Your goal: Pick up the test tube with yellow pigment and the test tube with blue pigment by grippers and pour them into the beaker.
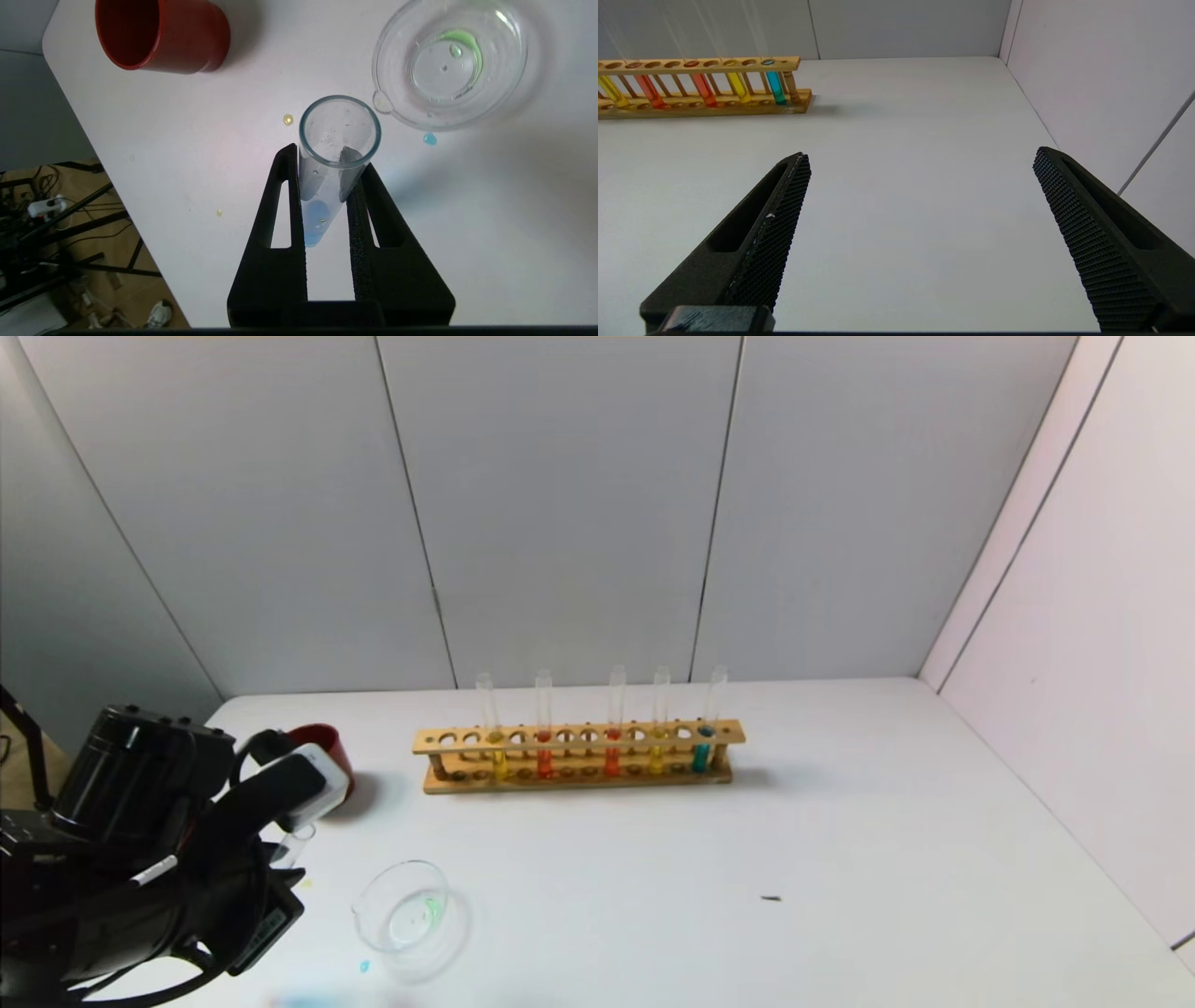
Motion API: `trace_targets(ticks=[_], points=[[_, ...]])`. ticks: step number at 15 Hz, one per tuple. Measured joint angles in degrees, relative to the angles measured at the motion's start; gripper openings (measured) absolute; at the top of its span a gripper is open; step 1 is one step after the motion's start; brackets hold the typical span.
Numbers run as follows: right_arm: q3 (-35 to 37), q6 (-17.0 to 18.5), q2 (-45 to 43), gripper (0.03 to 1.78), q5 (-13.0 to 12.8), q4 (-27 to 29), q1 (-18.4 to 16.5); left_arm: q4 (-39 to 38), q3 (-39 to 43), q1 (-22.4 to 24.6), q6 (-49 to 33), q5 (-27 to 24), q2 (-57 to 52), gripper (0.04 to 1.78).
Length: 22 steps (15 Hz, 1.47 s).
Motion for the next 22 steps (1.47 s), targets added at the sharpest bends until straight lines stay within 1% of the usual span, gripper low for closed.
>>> trace_targets(ticks=[2, 5, 9, 11, 17, 22], points=[[0.0, 0.0, 0.0, 1.74, 0.0, 0.0, 0.0, 3.1, 0.0, -2.9, 0.7, 4.1, 0.7, 0.31], [0.0, 0.0, 0.0, 1.74, 0.0, 0.0, 0.0, 4.5, 0.0, -5.8, 1.1, 7.7, 3.0, 0.31], [0.0, 0.0, 0.0, 1.74, 0.0, 0.0, 0.0, 5.0, 0.0, -6.5, 1.7, 9.5, 7.4, 0.31], [0.0, 0.0, 0.0, 1.74, 0.0, 0.0, 0.0, 6.8, -0.2, -6.8, 2.2, 10.3, 9.5, 0.31], [0.0, 0.0, 0.0, 1.74, 0.0, 0.0, 0.0, 8.2, -2.0, -8.0, 2.6, 11.6, 14.3, 0.31], [0.0, 0.0, 0.0, 1.74, 0.0, 0.0, 0.0, 16.5, -8.8, -8.8, 2.9, 12.9, 18.0, 0.31]])
